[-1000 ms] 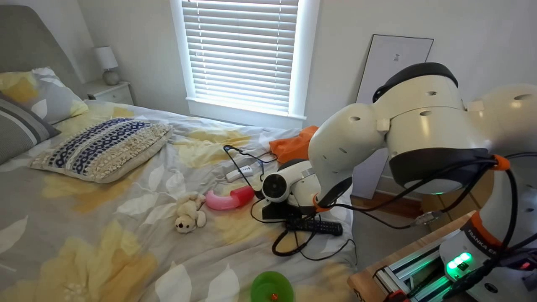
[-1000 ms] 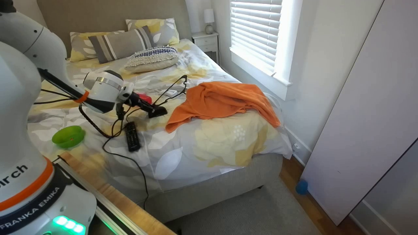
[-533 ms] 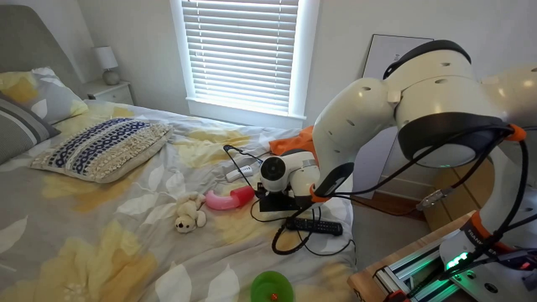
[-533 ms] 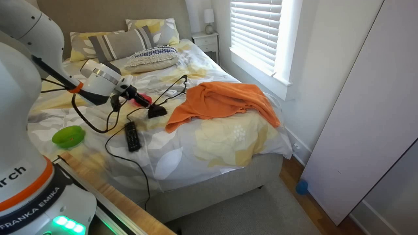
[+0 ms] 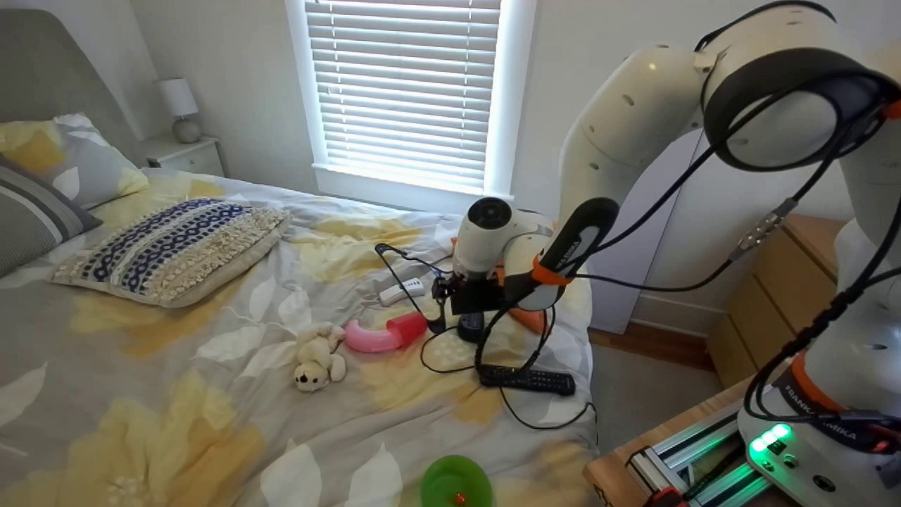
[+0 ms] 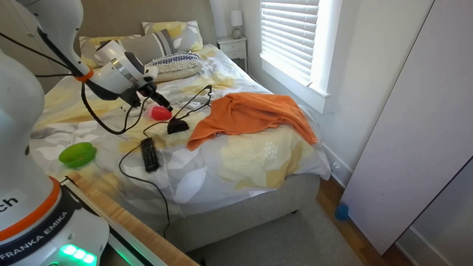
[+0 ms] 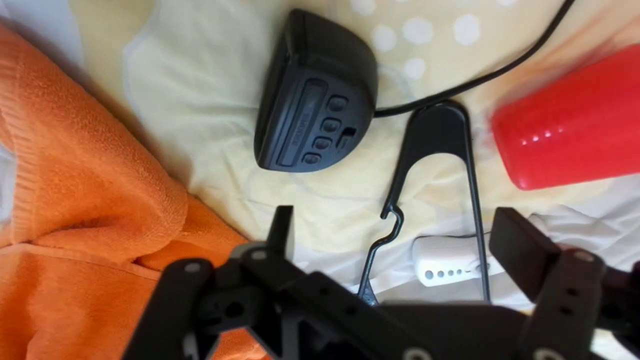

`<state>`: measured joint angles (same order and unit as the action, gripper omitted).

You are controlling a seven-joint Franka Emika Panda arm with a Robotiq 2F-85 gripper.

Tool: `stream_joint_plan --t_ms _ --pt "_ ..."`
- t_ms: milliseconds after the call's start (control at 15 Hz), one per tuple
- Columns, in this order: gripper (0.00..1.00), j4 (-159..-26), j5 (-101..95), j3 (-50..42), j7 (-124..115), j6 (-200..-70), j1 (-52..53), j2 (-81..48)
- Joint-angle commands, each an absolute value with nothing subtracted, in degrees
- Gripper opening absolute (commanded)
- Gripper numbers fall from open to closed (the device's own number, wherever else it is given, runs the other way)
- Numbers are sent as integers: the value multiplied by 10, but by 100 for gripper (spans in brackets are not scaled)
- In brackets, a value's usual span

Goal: Place the alarm clock upright

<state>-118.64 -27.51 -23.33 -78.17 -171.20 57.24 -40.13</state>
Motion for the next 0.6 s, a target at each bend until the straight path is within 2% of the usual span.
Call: stream_joint_plan --t_ms 0,467,533 --pt "100 -1258 -268 -112 -629 -1713 437 -311" --pt "100 -1326 -209 155 -339 -1629 157 -237" --pt "100 -1329 -168 137 -297 -1612 177 -225"
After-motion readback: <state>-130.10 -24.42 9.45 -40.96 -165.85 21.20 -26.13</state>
